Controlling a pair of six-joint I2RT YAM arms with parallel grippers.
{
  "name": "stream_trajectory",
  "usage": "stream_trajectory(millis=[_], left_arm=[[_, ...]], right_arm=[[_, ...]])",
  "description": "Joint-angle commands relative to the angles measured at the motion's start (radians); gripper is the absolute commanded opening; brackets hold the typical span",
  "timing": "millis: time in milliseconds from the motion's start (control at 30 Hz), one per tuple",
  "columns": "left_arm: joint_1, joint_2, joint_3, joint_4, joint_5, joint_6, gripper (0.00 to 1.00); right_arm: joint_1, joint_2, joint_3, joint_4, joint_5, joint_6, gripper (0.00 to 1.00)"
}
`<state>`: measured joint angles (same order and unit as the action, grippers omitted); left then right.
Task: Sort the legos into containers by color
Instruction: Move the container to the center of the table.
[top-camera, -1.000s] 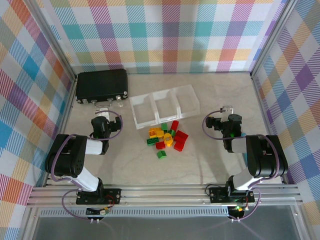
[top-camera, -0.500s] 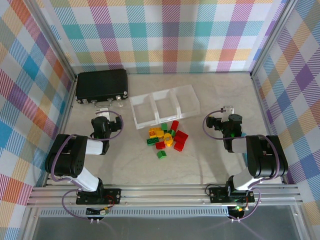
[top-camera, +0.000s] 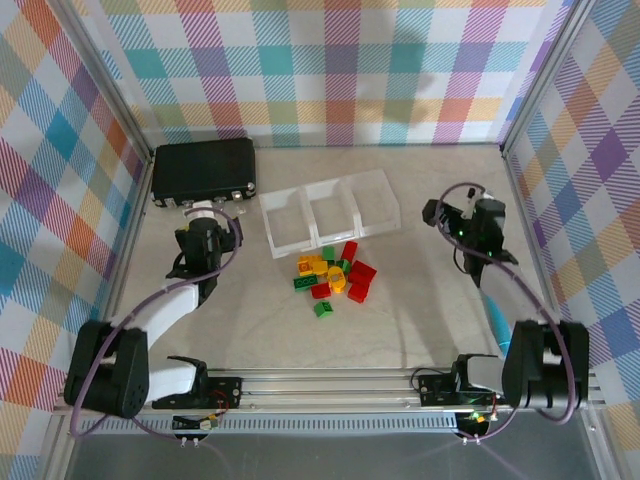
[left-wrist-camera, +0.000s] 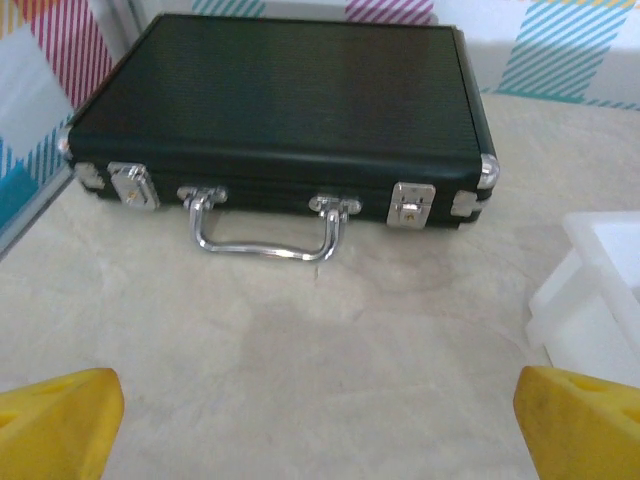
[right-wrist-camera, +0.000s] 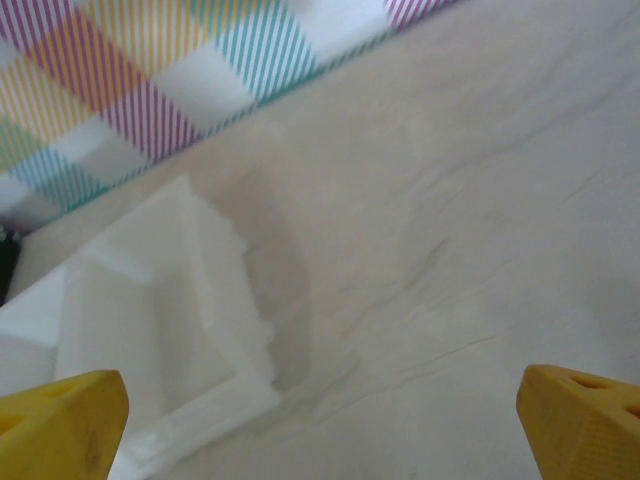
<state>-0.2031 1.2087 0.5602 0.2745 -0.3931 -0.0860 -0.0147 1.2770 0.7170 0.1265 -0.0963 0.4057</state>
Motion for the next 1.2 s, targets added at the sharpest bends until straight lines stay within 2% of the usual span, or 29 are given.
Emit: stream_trajectory(millis=[0, 200, 367, 400, 700, 900, 1167], left_arm=[[-0.013, -0.105, 0.07, -0.259, 0.028, -0.093, 1.0], [-0.033, -0.189, 0.169, -0.486, 0.177, -0.216, 1.0], [-0.096, -0.266, 0.182, -0.58, 0.242, -0.235, 1.0], [-0.108, -0.285, 0.181, -0.595, 0.247, -0.243, 1.0], [-0.196, -0.39, 0.133, -0.672, 0.236, -0.306, 1.0], [-0.203, -0.409, 0.087, -0.686, 0.238, -0.318, 1.0], [-0.205, -0.429, 0.071, -0.723, 0.242, -0.308, 1.0]], right_arm=[[0.022, 0.111, 0.16, -0.266, -0.17, 0.008, 0.99], [0.051, 0.366, 0.486, -0.532, -0.168, -0.094, 0.94], [0.072, 0.527, 0.645, -0.623, -0.239, -0.199, 0.74], [0.079, 0.548, 0.667, -0.638, -0.235, -0.212, 0.72], [0.158, 0.657, 0.808, -0.704, -0.147, -0.349, 0.71], [0.19, 0.737, 0.918, -0.77, -0.028, -0.401, 0.69], [0.202, 0.823, 1.028, -0.831, 0.011, -0.442, 0.62]])
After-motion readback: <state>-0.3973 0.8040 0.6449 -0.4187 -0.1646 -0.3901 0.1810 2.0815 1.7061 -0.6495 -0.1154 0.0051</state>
